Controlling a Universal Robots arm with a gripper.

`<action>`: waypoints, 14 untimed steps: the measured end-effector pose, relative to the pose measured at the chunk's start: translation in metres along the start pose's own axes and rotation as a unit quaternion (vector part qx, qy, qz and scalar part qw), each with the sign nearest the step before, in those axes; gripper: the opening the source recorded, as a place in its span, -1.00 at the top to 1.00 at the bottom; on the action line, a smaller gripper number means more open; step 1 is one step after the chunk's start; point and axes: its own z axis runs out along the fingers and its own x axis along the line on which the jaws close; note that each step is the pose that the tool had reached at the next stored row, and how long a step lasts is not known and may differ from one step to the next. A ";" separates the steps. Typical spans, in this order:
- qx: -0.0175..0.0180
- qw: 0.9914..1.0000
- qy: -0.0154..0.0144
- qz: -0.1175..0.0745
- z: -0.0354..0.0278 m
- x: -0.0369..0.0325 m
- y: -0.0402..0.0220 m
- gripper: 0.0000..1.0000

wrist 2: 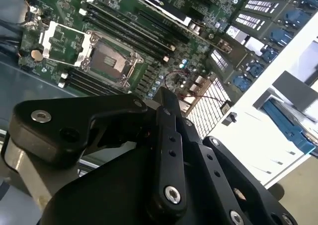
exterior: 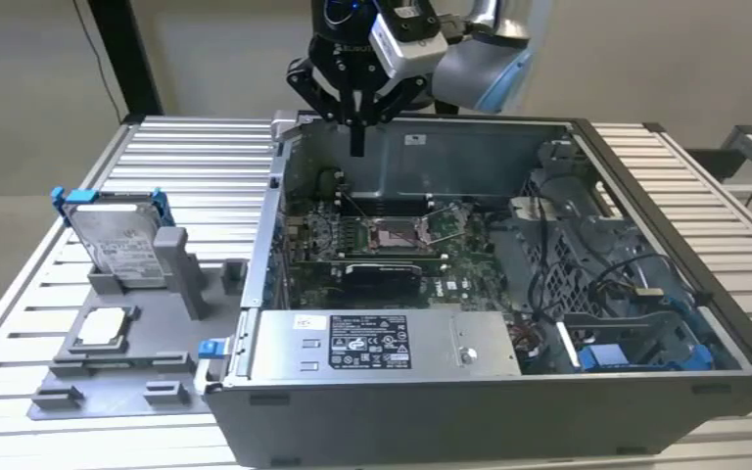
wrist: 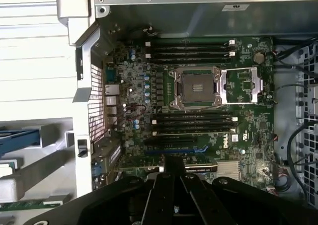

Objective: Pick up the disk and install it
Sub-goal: 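Reach for the disk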

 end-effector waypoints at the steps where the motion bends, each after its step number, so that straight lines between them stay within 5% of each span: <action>1: 0.000 1.000 0.000 0.000 0.0000 0.0005 -0.0001 1.00; 14: 0.000 1.000 0.001 -0.010 -0.0004 0.0225 0.0061 1.00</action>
